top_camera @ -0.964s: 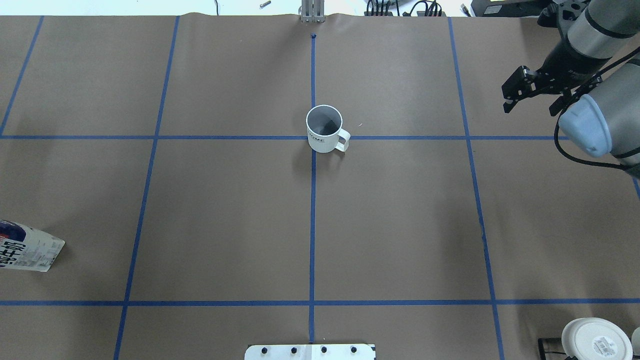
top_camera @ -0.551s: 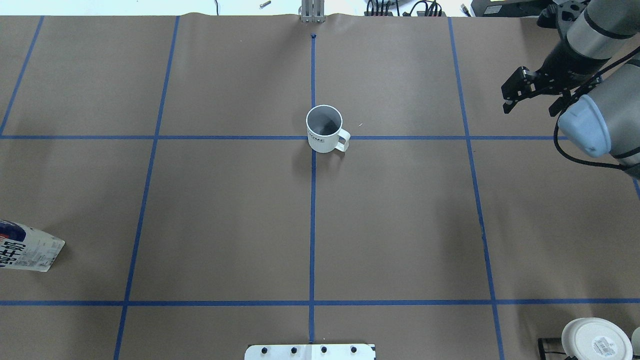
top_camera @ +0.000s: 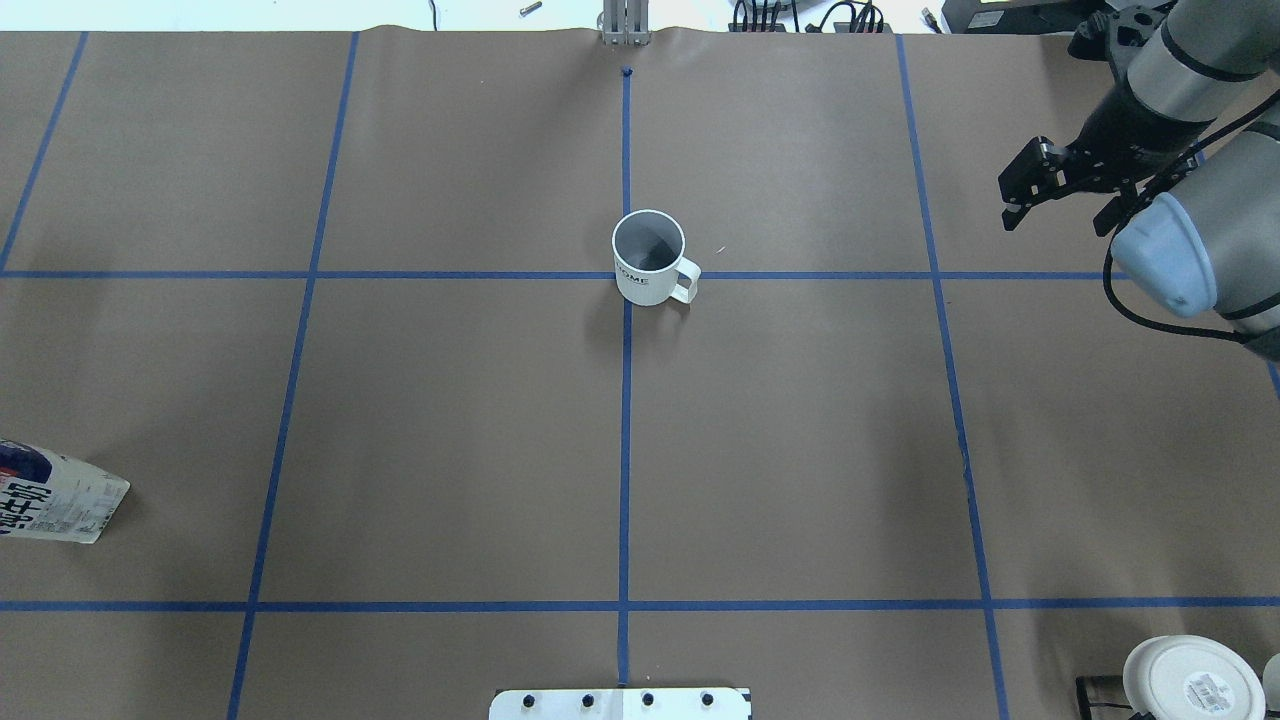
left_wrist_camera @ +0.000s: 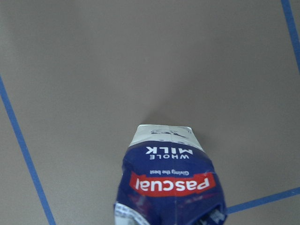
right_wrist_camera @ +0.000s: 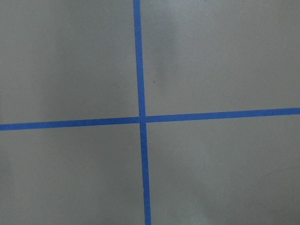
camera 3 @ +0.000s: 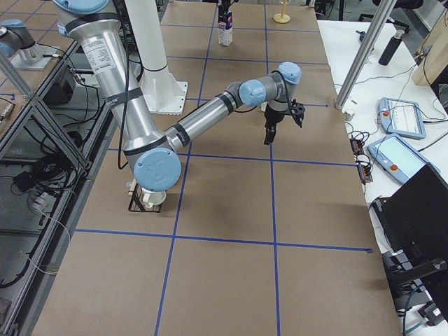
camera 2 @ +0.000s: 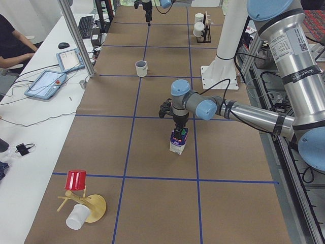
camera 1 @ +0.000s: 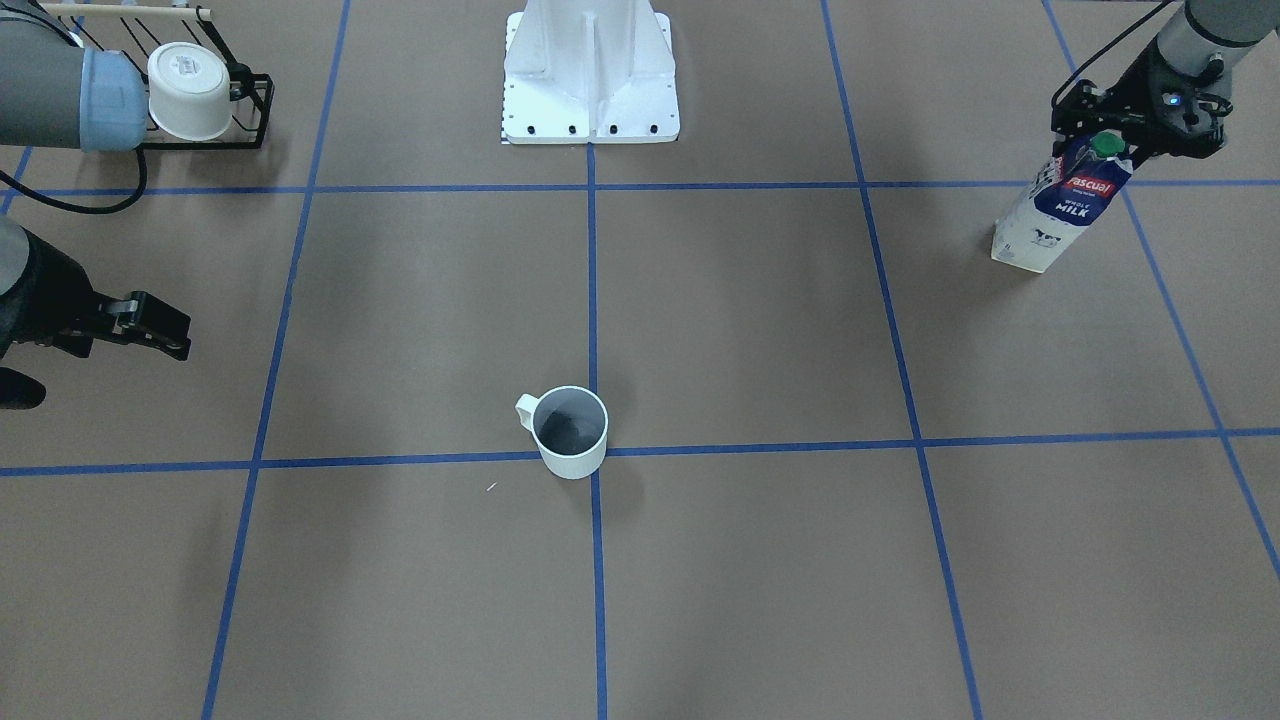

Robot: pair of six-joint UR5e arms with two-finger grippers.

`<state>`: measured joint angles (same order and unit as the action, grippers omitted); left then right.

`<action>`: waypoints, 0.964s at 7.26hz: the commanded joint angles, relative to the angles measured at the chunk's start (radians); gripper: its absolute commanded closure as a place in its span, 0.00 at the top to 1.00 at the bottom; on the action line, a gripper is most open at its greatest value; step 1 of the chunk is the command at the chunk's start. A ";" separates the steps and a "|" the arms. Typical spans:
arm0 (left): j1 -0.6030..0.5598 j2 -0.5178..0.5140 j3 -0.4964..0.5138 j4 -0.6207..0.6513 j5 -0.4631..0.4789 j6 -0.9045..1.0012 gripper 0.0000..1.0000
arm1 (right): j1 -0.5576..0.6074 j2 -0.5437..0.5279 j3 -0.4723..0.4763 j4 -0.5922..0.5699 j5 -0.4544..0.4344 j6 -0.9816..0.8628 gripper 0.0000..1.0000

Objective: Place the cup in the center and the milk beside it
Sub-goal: 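Grasp the Pascual milk carton with the left gripper and lift it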

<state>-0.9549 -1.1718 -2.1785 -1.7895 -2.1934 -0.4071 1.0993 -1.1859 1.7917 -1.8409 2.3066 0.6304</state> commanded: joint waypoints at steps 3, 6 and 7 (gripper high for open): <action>-0.031 0.003 -0.065 -0.015 -0.005 0.001 0.00 | 0.001 -0.001 0.008 -0.001 0.001 0.000 1.00; -0.108 -0.119 -0.069 0.106 -0.084 -0.012 0.00 | 0.005 -0.001 0.014 -0.001 0.005 0.000 1.00; -0.137 -0.345 -0.070 0.366 -0.095 -0.012 0.00 | 0.008 -0.001 0.014 0.000 0.005 0.000 1.00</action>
<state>-1.0593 -1.3023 -2.2468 -1.6692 -2.2647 -0.4145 1.1035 -1.1873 1.8041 -1.8421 2.3110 0.6305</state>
